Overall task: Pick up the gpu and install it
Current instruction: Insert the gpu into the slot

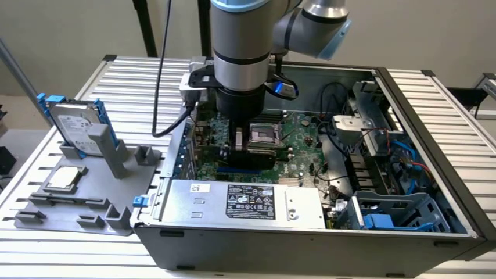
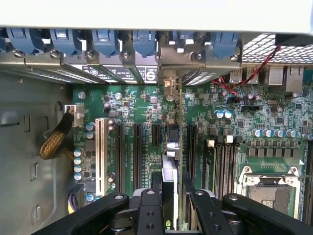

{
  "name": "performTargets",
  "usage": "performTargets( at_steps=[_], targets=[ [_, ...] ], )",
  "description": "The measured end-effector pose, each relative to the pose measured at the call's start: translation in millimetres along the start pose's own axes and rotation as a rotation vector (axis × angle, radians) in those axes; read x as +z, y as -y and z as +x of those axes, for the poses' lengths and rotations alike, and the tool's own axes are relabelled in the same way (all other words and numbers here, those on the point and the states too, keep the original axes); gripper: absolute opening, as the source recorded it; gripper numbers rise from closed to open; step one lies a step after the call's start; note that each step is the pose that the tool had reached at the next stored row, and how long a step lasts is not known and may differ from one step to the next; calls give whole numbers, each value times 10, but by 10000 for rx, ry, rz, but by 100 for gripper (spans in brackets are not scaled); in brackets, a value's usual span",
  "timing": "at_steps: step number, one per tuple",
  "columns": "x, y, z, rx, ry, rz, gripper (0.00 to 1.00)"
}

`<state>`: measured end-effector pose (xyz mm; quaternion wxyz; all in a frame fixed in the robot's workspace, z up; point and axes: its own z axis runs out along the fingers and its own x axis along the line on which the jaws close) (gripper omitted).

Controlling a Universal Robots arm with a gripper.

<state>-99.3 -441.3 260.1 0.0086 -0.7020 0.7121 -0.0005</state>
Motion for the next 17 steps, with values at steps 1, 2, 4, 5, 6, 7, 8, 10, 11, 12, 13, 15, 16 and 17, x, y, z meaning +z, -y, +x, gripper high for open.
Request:
performTargets(
  at_steps=[1,2,4,5,6,7,8,10,11,12,13,15,16,17],
  targets=[
    [2,0,0,4,0,-1,27],
    [5,0,0,7,0,-1,27],
    [12,-1,0,13,1,1,27],
    [15,-1,0,15,1,1,27],
    [18,-1,0,16,0,0,27],
    [21,-1,1,17,-1,0,27],
    [24,-1,1,17,0,0,27],
    [28,-1,1,18,0,0,27],
    [31,-1,1,19,1,1,27],
    [32,-1,1,20,1,1,27],
    [36,-1,0,30,0,0,27],
    [45,-1,-4,46,0,1,27],
    [46,-1,-5,50,0,1,27],
    [48,-1,-6,54,0,1,27]
  ],
)
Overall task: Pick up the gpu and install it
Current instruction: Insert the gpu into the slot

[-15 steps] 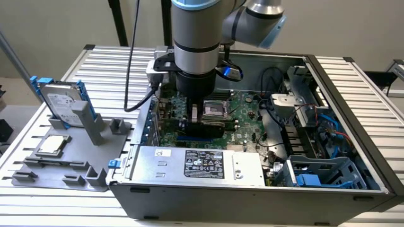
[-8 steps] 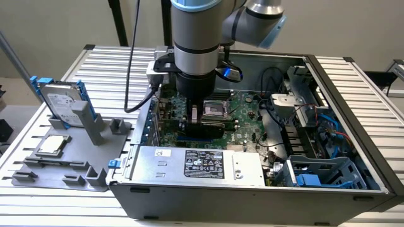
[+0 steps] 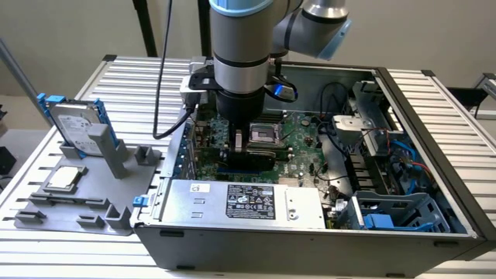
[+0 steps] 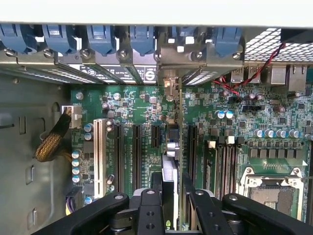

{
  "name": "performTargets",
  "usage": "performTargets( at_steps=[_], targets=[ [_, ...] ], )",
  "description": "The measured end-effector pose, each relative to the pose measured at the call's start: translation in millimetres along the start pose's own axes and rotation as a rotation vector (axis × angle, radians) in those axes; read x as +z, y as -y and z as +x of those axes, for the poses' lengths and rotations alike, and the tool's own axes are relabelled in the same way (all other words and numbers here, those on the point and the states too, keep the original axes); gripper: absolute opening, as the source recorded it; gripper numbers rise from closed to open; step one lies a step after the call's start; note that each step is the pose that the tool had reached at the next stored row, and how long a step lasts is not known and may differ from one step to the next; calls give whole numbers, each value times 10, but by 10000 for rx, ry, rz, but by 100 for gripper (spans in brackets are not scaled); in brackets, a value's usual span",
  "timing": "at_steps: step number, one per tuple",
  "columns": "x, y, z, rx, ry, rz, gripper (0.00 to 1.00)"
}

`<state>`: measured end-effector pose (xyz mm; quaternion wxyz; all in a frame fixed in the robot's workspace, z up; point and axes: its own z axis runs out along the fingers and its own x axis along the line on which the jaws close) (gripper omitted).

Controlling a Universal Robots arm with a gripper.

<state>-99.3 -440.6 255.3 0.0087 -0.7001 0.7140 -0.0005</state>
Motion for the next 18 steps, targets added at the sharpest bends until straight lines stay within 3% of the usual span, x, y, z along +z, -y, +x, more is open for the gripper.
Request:
performTargets(
  at_steps=[18],
  targets=[
    [5,-1,-17,31,1,2,27]
  ],
)
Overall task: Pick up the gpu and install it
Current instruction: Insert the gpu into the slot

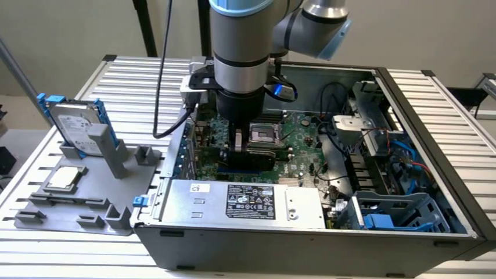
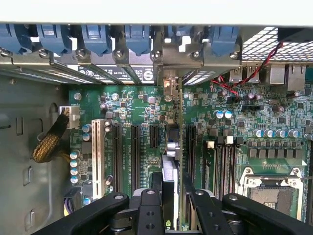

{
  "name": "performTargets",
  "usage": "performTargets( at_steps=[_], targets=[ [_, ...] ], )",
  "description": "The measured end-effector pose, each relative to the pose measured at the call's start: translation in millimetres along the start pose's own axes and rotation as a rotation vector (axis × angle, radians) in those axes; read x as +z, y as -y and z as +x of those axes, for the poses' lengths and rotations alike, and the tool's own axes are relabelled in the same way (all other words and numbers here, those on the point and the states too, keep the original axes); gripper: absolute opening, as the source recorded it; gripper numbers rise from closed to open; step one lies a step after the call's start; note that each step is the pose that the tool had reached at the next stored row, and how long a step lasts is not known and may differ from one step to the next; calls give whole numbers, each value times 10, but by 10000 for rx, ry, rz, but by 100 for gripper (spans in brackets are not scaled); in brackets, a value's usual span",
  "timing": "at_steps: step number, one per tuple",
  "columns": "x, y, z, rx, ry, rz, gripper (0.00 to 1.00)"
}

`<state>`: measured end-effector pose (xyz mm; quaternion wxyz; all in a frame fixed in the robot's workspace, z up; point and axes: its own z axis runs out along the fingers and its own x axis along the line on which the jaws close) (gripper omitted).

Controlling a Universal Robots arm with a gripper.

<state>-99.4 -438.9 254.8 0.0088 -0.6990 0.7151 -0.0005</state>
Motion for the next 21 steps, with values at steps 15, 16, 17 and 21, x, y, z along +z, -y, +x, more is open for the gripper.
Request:
performTargets(
  at_steps=[15,16,17,21],
  targets=[
    [-7,-15,4,-1,-8,-4,27],
    [-4,-15,6,0,-5,-3,27],
    [-1,-15,9,1,-1,-2,27],
    [4,-14,36,46,8,2,27]
  ],
)
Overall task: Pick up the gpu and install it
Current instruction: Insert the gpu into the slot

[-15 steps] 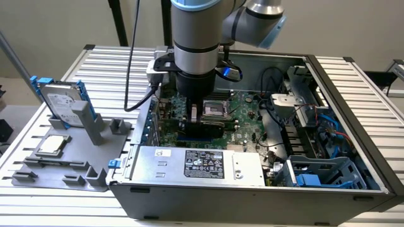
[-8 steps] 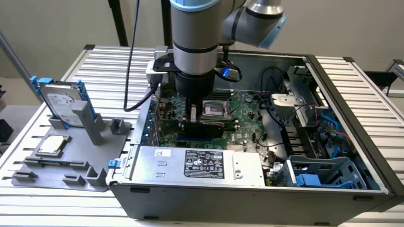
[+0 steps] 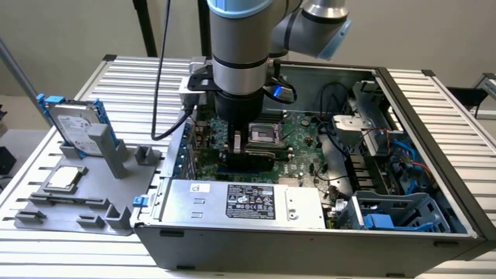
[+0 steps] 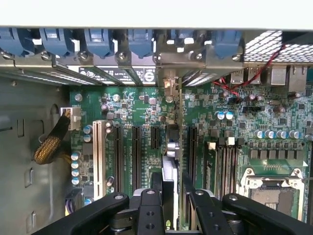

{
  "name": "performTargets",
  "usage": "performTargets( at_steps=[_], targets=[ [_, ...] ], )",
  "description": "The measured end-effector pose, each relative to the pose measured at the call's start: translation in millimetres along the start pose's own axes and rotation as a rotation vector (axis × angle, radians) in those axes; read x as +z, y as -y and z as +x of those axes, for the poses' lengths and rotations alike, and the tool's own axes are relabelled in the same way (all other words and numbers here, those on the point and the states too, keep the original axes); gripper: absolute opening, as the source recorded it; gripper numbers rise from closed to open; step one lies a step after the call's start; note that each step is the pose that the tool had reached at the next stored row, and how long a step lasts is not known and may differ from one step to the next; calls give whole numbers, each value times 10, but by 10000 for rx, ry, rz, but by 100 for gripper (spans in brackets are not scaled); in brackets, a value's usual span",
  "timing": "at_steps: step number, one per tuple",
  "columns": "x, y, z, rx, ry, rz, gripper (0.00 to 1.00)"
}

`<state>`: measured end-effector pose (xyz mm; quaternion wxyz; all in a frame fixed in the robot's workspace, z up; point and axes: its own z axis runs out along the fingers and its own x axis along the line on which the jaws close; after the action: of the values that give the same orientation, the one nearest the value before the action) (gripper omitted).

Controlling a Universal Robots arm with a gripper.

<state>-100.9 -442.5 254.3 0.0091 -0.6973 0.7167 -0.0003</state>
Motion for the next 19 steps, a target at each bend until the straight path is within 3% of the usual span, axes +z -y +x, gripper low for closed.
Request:
performTargets(
  at_steps=[19],
  targets=[
    [25,0,-6,37,-14,-3,27]
  ],
)
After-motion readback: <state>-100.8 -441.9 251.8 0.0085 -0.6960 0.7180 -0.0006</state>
